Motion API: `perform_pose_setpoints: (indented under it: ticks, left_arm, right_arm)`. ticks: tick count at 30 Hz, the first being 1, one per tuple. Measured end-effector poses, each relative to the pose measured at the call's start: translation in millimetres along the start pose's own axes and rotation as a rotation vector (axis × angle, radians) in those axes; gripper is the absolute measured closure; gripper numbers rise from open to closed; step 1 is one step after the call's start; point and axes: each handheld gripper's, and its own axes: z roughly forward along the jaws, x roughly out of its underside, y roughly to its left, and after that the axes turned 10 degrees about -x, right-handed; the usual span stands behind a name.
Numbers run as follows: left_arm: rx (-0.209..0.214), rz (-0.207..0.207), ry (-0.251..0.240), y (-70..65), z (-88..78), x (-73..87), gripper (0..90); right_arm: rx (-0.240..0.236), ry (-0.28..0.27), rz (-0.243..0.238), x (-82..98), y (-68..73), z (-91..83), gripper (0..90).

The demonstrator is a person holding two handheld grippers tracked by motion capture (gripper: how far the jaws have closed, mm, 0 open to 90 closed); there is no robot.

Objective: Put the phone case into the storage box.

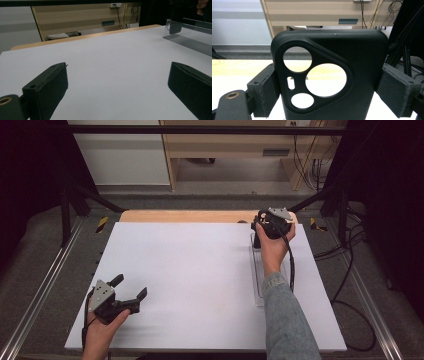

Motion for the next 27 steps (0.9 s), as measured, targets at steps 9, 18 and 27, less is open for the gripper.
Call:
perform_pose_setpoints:
  ticks: [9, 18, 27]
  left_arm:
    - [0.001, 0.004, 0.002, -0.1, 0.2, 0.0, 2.9]
    - [0.003, 0.003, 0.002, -0.8, 0.4, 0.2, 2.9]
    - [0.006, 0.005, 0.005, -0.9, 0.7, 0.4, 2.9]
  right_arm:
    - [-0.014, 0.006, -0.003, 1.3, 1.7, 1.5, 13.9]
    - [-0.029, 0.011, -0.002, 3.0, 2.2, 3.4, 13.8]
    - [-0.048, 0.015, 0.013, 3.7, 1.5, 4.9, 13.7]
